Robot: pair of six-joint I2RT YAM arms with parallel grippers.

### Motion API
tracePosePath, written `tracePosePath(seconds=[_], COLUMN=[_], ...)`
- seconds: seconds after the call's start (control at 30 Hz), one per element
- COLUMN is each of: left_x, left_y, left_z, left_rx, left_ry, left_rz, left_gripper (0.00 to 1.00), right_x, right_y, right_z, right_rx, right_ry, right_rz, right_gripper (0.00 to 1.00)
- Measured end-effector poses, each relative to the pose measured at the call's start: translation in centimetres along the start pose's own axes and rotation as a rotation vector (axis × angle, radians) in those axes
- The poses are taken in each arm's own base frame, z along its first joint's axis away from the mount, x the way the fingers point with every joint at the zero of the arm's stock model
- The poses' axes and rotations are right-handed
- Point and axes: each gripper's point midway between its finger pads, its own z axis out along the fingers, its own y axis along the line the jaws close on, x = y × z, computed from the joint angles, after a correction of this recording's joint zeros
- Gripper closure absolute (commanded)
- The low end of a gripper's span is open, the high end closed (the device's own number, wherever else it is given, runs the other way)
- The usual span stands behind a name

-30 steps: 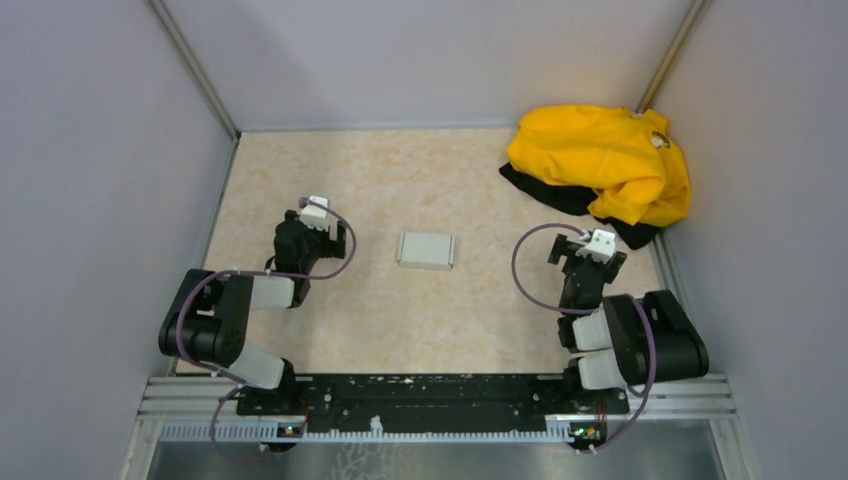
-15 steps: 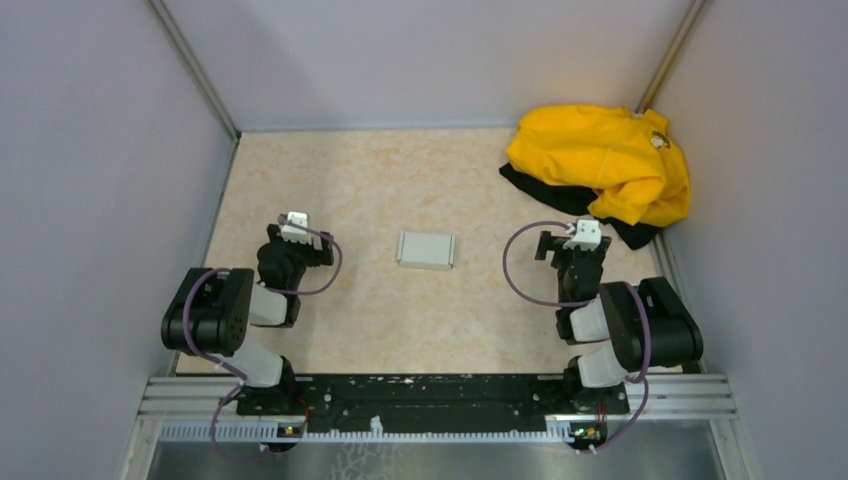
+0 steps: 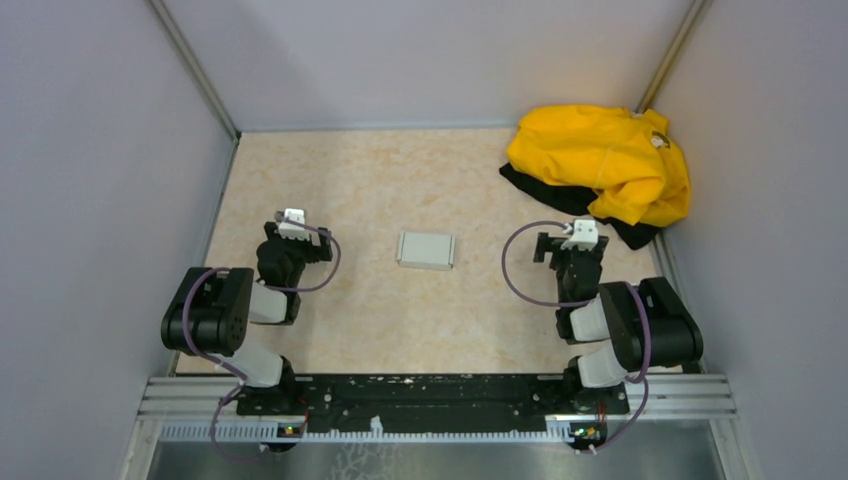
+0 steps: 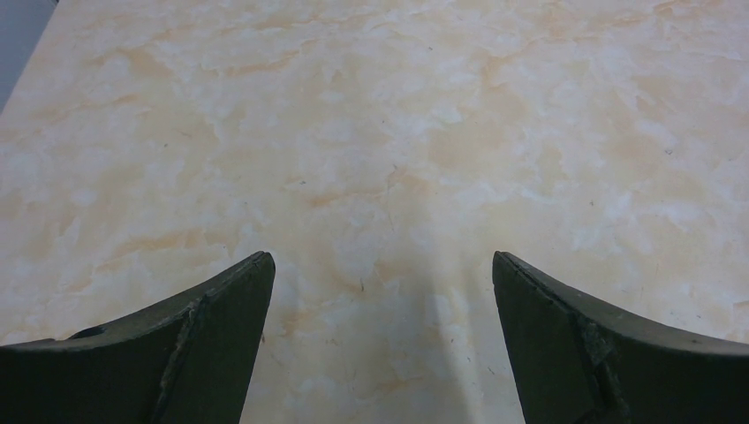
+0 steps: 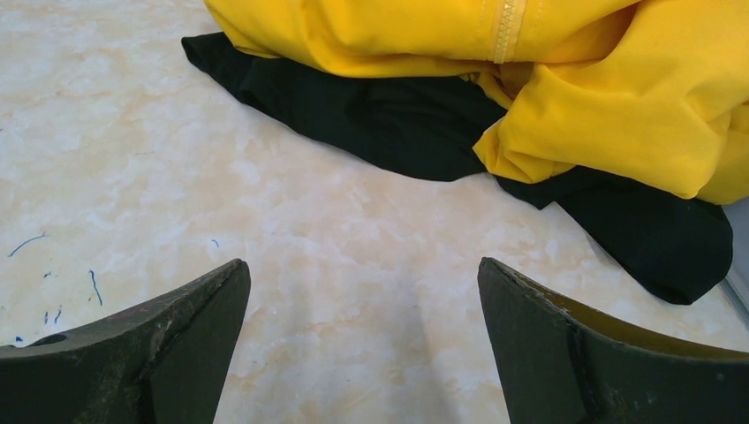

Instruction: Fold the paper box

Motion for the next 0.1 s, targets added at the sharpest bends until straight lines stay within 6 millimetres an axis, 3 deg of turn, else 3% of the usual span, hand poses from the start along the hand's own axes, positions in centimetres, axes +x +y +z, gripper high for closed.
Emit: tracePosePath(seconds=[0.1], left_x=[0.0], left_y=[0.01], left_z=[0.0], left_rx=[0.0], left_ry=[0.0], left_rz=[0.0], left_gripper=[0.01], right_x=[0.04], right_y=[0.11], right_z=[0.22], right_rx=[-0.003], right_ry=[0.008], right_rz=[-0.002], right_gripper=[0.01])
